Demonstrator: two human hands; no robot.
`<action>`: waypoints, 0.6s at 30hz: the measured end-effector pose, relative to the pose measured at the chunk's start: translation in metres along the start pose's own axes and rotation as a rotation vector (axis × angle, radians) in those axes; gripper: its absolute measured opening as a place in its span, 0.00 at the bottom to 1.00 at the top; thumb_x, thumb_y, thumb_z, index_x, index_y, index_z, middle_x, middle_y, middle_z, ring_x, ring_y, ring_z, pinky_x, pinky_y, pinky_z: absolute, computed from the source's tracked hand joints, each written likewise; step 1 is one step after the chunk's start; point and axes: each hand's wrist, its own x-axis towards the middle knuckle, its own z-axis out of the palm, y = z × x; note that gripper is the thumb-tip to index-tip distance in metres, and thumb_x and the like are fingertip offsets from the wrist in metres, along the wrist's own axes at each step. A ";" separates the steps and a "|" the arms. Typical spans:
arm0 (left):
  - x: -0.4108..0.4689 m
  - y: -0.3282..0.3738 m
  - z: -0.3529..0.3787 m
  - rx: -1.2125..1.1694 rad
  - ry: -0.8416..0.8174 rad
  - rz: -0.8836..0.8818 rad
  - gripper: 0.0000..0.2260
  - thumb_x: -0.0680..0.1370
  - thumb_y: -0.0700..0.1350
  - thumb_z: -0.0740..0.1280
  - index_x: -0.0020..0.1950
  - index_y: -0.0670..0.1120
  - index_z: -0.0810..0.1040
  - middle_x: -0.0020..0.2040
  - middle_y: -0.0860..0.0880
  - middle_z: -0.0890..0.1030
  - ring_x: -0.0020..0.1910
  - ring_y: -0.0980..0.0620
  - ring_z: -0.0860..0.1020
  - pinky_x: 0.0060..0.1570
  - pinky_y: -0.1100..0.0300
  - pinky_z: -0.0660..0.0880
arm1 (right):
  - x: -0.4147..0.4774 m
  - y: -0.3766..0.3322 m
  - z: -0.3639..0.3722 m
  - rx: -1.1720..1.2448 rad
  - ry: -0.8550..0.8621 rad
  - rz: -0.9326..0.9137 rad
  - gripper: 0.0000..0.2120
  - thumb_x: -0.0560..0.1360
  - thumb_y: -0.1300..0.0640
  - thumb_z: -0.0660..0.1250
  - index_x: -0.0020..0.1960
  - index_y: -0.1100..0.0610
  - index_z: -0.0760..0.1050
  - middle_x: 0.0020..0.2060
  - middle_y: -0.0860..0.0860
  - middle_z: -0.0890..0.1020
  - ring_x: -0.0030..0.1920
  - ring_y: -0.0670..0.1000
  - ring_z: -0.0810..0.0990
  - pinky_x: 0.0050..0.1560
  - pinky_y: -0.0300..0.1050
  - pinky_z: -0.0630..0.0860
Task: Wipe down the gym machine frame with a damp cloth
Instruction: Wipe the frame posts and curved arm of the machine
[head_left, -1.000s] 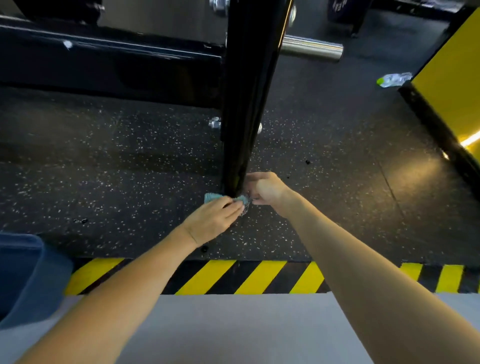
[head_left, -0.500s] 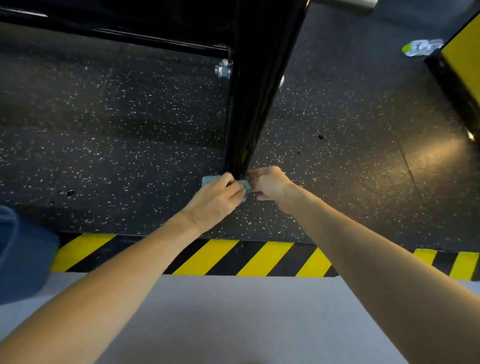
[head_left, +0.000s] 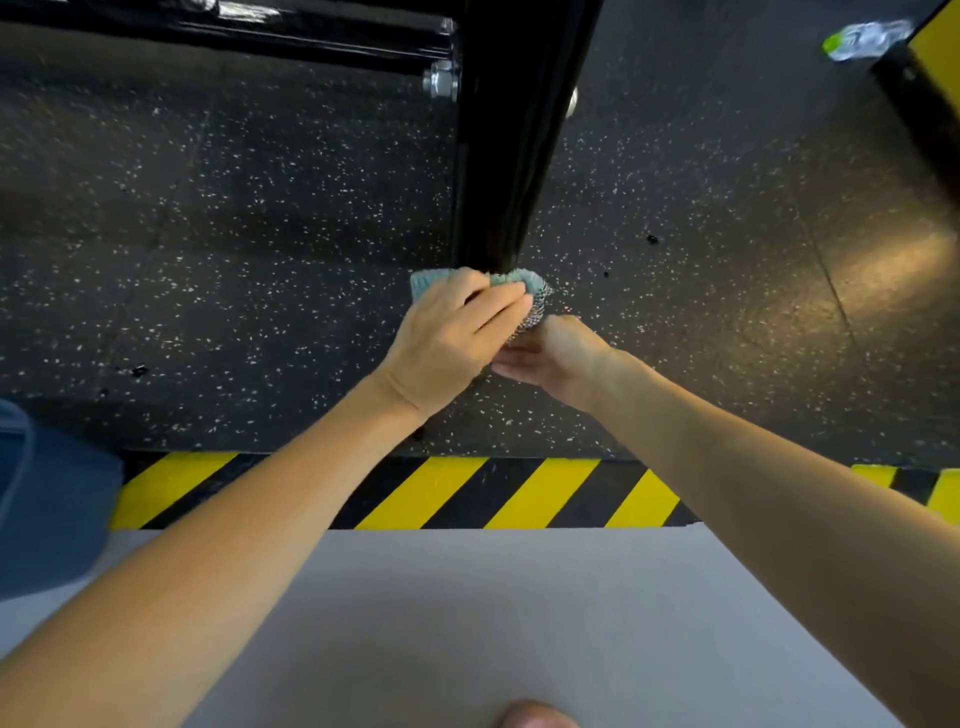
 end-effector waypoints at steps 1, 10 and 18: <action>-0.004 -0.001 0.003 -0.001 -0.013 0.023 0.06 0.77 0.34 0.68 0.54 0.37 0.77 0.47 0.43 0.84 0.42 0.47 0.77 0.38 0.55 0.77 | 0.001 -0.002 -0.002 0.018 0.018 -0.001 0.13 0.79 0.69 0.52 0.53 0.64 0.74 0.38 0.58 0.79 0.33 0.52 0.81 0.39 0.46 0.80; -0.038 0.002 0.008 -0.040 -0.261 -0.021 0.10 0.77 0.35 0.62 0.52 0.36 0.82 0.50 0.44 0.83 0.46 0.48 0.71 0.40 0.58 0.78 | 0.010 0.004 -0.001 -0.161 0.048 -0.005 0.20 0.77 0.67 0.59 0.68 0.64 0.69 0.68 0.63 0.71 0.69 0.62 0.70 0.49 0.48 0.74; -0.084 -0.030 0.011 0.118 -0.692 -0.036 0.08 0.71 0.37 0.68 0.47 0.42 0.84 0.47 0.47 0.82 0.51 0.45 0.76 0.42 0.55 0.80 | 0.015 0.004 0.005 -0.244 0.088 0.008 0.19 0.76 0.73 0.53 0.63 0.66 0.73 0.63 0.60 0.77 0.65 0.56 0.75 0.61 0.47 0.73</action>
